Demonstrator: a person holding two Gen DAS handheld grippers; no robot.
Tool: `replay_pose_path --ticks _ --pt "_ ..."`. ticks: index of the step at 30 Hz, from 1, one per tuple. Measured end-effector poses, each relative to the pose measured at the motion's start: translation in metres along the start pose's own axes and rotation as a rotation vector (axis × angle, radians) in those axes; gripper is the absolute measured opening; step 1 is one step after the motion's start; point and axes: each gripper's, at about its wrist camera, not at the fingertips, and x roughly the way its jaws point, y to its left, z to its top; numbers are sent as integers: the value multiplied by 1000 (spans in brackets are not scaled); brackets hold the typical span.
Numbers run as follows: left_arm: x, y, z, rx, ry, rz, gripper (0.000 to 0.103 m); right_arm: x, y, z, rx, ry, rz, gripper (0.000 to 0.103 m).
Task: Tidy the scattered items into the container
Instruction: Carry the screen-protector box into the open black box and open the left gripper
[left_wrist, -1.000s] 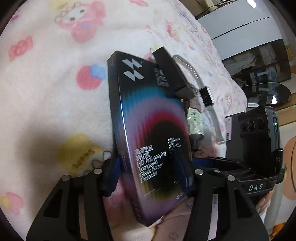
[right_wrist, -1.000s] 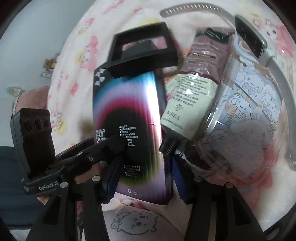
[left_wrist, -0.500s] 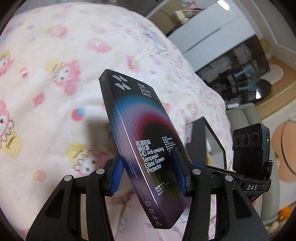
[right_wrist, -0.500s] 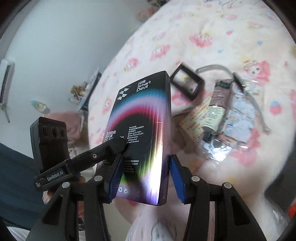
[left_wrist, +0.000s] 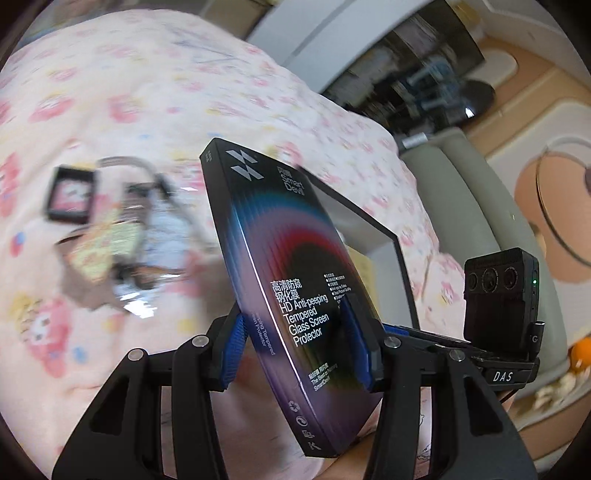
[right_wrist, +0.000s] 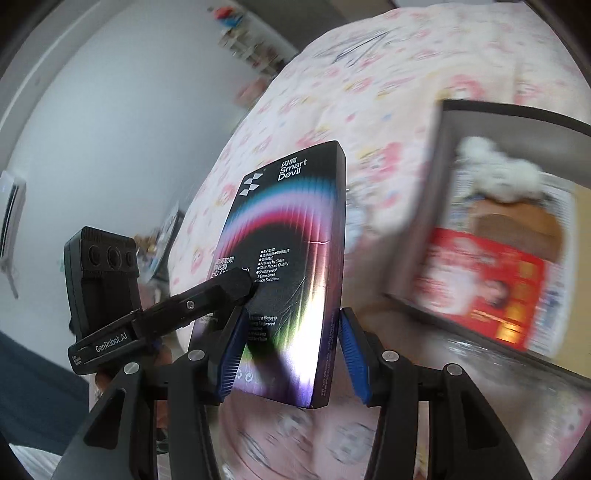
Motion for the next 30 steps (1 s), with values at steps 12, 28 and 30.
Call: replay_pose_path --ticks 12,28,30 --pt "108 -71 10 58 115 -35 50 -64 -95 3 72 -61 -112 45" --pt "218 -95 15 27 301 -30 54 -87 -183 6 217 -80 -230 45" --pt "223 -90 15 8 312 -24 56 -84 -184 5 215 -71 -246 45"
